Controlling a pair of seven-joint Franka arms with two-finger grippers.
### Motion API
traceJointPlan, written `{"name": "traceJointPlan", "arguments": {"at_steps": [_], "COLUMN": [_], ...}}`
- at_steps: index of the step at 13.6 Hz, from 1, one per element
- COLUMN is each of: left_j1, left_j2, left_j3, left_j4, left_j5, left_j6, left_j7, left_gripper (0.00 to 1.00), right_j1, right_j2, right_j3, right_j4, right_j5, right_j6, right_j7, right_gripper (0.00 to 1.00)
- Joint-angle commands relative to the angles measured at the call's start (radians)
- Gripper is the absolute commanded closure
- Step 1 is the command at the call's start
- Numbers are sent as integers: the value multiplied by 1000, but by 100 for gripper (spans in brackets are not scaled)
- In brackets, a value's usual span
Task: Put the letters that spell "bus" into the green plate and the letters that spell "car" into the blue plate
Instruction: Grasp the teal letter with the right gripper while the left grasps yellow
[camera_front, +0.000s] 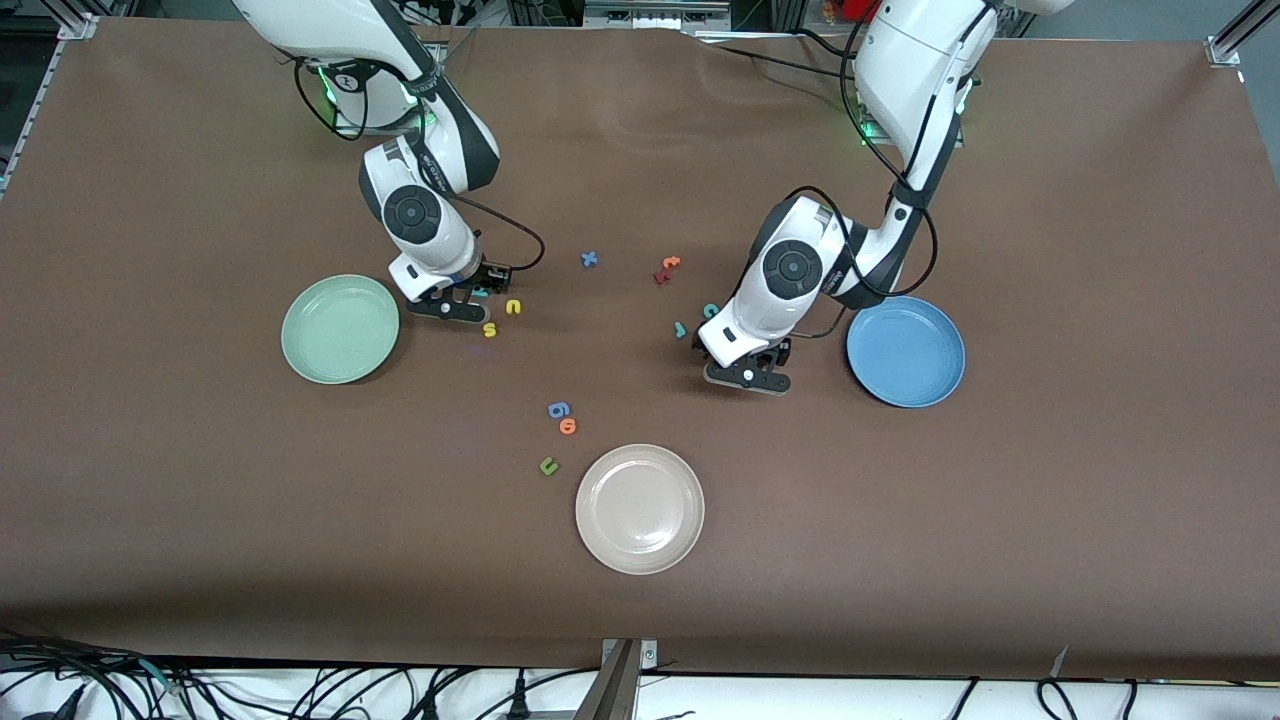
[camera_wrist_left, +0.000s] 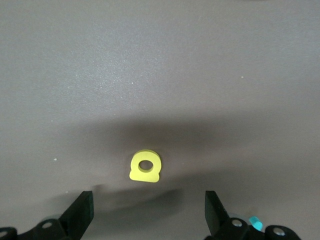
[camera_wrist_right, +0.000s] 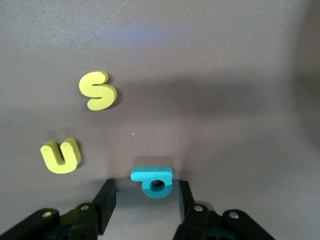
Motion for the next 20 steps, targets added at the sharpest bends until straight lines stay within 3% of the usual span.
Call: {"name": "traceJointPlan", "arguments": {"at_steps": [1,9,15,18,20], "left_j1": [-6,-7,-15,-21,-21], "left_j2": [28,57,63,63,63], "left_j3": [8,30,30,31,33], "left_j4": [33,82,84,84,84], "left_j5": [29,71,73,75,75], "left_j6": [13,13,13,13,13], "left_j7": [-17,-15,-37,-38,-38], "left_gripper": [5,28,34,37,46], "right_j1": [-6,-6,-7,-7,-7], "right_j2": [-10,-10,-7,-6,-3], "right_j3": [11,11,9,9,9], "right_j4": [-18,-18,-29,-29,-29], "right_j5": [19,19,19,19,19], "right_j6": [19,82,78,78,78], "right_j7": [5,-48,-48,-48,-50], "right_gripper": [46,46,54,76,85]}}
